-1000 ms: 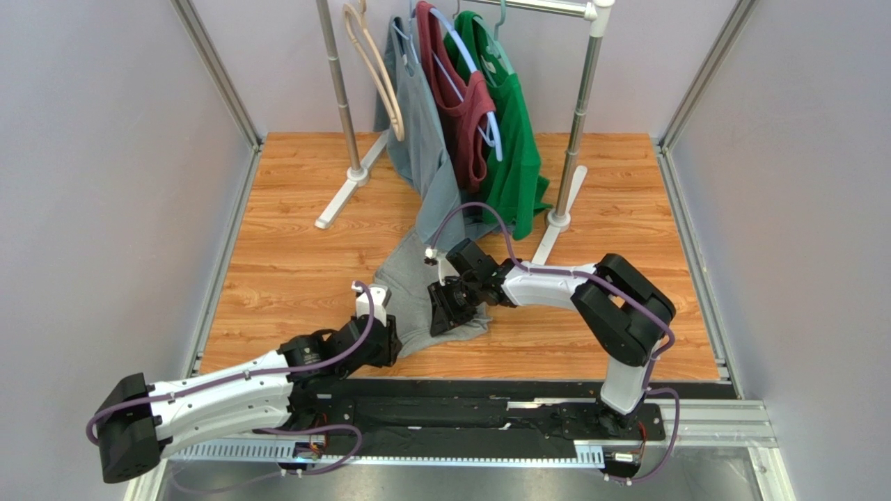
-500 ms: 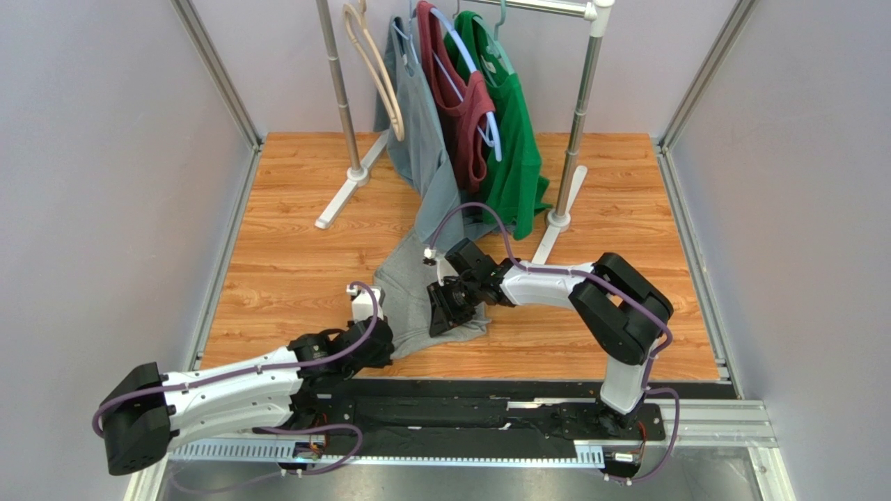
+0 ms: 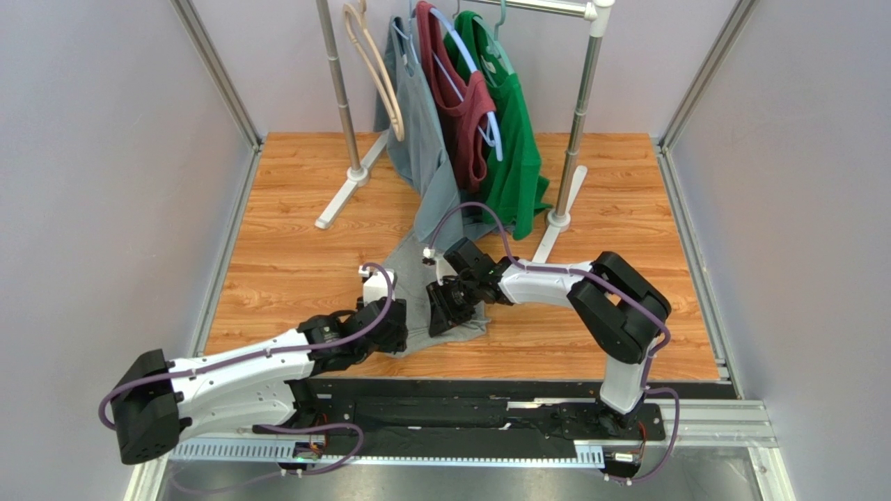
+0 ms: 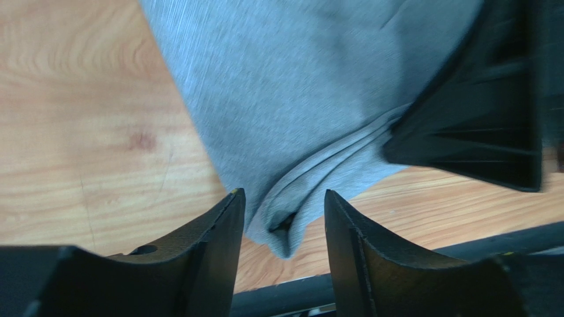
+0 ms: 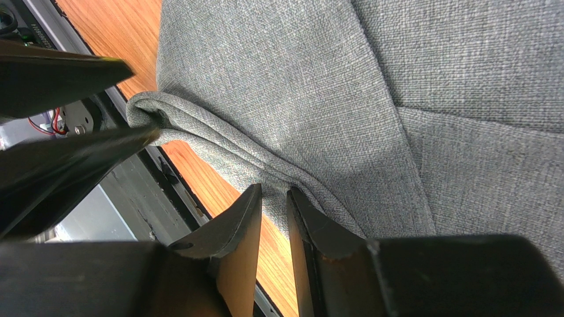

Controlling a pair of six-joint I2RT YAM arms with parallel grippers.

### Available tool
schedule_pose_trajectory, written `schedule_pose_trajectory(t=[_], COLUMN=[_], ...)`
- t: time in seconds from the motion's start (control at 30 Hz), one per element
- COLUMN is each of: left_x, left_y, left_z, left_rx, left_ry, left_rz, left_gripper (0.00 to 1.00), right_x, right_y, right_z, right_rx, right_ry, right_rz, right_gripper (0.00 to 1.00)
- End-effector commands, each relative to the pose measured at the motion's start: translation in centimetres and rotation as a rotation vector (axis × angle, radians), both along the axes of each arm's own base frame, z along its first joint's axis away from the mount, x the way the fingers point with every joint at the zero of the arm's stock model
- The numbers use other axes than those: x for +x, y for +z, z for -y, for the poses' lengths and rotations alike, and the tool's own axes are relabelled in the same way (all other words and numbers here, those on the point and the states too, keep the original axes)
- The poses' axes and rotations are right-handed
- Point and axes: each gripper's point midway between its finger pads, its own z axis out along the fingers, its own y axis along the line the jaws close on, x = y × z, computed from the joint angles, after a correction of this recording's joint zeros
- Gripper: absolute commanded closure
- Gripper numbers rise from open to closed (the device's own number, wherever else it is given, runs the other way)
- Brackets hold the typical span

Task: Fold the napkin, place the utensils inside, and roll it up
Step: Roll the napkin at the center of the board.

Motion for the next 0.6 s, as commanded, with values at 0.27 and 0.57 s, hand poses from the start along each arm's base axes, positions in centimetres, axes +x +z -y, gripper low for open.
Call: schedule_pose_trajectory(t=[0.27, 0.57], left_x=[1.1, 1.8], left_y=[1.6, -0.3], left_z=[5.0, 6.3], left_rx=[-0.127, -0.103], left_ry=[-0.272, -0.257], left_rz=[0.161, 0.124], left_gripper=[0.49, 0.58], right_x=[-1.3, -1.5], right_y=[-4.6, -4.9], right_z=[3.2, 3.4], right_rx=[-0.189, -0.197], right_ry=[-0.023, -0.027], right_rz=[-0.069, -0.082], right_gripper=[0.71, 0.71])
